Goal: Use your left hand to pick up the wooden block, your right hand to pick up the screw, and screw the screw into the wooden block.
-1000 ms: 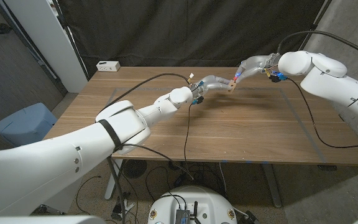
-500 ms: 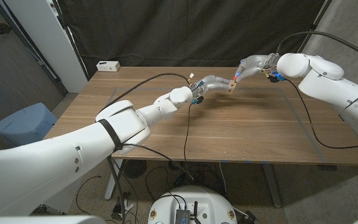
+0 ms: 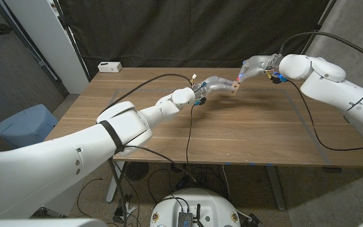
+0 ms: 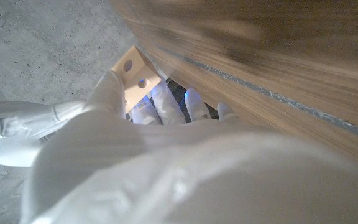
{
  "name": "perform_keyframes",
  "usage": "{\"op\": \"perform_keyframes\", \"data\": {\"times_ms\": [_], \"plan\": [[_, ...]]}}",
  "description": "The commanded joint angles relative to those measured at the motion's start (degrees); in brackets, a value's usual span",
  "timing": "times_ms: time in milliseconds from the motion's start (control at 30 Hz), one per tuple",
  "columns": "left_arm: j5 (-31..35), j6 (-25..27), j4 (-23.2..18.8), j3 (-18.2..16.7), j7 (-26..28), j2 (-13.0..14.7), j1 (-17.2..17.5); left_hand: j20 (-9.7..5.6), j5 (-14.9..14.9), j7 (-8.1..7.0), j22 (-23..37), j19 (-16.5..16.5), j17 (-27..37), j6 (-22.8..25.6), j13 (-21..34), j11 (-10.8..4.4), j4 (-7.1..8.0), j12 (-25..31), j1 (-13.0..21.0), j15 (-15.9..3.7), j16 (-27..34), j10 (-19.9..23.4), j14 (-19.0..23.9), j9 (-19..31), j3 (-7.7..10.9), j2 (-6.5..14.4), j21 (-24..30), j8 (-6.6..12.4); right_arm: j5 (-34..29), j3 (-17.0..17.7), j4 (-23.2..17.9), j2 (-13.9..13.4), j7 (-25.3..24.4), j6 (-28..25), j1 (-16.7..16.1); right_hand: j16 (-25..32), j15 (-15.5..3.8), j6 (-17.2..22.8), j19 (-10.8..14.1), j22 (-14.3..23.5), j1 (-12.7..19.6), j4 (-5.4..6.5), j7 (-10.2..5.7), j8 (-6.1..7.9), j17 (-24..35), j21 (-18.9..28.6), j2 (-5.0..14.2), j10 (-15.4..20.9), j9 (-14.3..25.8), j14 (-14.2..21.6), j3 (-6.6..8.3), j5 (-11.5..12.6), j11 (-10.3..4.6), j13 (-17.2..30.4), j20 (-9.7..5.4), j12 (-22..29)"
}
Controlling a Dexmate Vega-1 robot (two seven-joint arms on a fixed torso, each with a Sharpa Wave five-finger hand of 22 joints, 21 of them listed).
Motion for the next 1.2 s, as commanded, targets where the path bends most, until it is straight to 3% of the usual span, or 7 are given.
{"op": "perform_keyframes", "data": {"times_ms": [33, 267, 667, 1000, 1200], "plan": [[0.3, -1.6, -0.1, 0.0, -0.2, 0.4, 0.5, 0.11, 0.2, -0.18, 0.1, 0.0, 0.1, 0.8, 0.0, -0.28, 0.07, 0.2, 0.4, -4.32, 0.1, 0.1, 0.6, 0.3, 0.32, 0.4, 0.3, 0.7, -0.4, 0.0, -1.1, 0.0, -0.8, -1.3, -0.8, 0.4, 0.09, 1.2, 0.9, 0.1, 0.8, 0.22, -0.05, 0.85, 0.1, 0.5, 0.02, 1.0, 0.4, 0.7, 0.15, 0.1, 0.2, 0.0, -0.07, 0.7], [0.5, -3.1, -0.1, -0.2, -0.4, 0.6, 0.9, 0.24, 0.2, -0.18, 0.1, 0.0, 0.1, 0.8, 0.0, -0.3, 0.07, 0.2, 0.4, -4.33, 0.1, 0.1, 0.5, 0.3, 0.33, 0.4, 0.3, 0.71, -0.7, -0.3, -1.7, -0.1, -0.6, -1.8, -0.9, 0.5, 0.03, 1.9, 1.2, 0.1, 0.9, 0.3, -0.35, 1.38, 0.2, 0.5, -0.02, 1.7, 0.7, 1.0, 0.1, 0.1, -0.04, -0.1, -0.16, 0.8], [0.8, -5.0, -0.2, -0.6, -0.7, 0.9, 1.4, 0.12, 0.2, -0.18, 0.1, 0.0, 0.1, 0.9, 0.0, -0.17, 0.05, 0.2, 0.4, -4.3, 0.1, 0.1, 0.6, 0.3, 0.38, 0.4, 0.3, 0.74, -2.0, -0.5, -3.1, -0.4, -1.0, -3.7, -1.5, 1.0, -0.87, 5.7, 2.5, 0.1, -0.4, 0.9, -0.56, 3.77, 0.5, 0.6, -0.62, 4.5, 1.6, 2.9, -0.49, 0.0, -0.58, -0.2, -0.37, 1.3], [1.0, -5.4, -0.2, -0.7, -0.8, 0.8, 1.6, 0.25, 0.2, -0.19, 0.1, 0.1, 0.1, 0.9, 0.0, -0.32, 0.05, 0.2, 0.4, -4.25, 0.1, 0.0, 0.6, 0.3, 0.42, 0.5, 0.3, 0.74, -3.9, -1.0, -4.1, -0.8, -1.2, -4.9, -1.7, 1.5, -1.44, 10.0, 3.5, 0.1, -1.8, 1.38, -0.51, 6.68, 0.6, 0.5, -0.83, 8.0, 2.9, 4.8, -1.09, 0.0, -2.16, -0.3, -0.44, 1.9], [1.1, -5.2, -0.2, -0.7, -0.7, 0.7, 1.5, 0.21, 0.2, -0.19, 0.1, 0.2, 0.1, 0.9, 0.0, -0.33, 0.02, 0.2, 0.4, -4.27, 0.1, 0.0, 0.6, 0.3, 0.46, 0.5, 0.4, 0.74, -5.3, -0.9, -4.5, -0.7, -2.5, -5.2, -2.2, 2.0, -2.69, 14.0, 4.4, 0.2, -4.2, 2.13, -0.45, 9.45, 0.8, 0.5, -1.32, 10.5, 4.1, 6.7, -2.12, -0.1, -3.74, -0.3, -0.39, 2.2]]}}
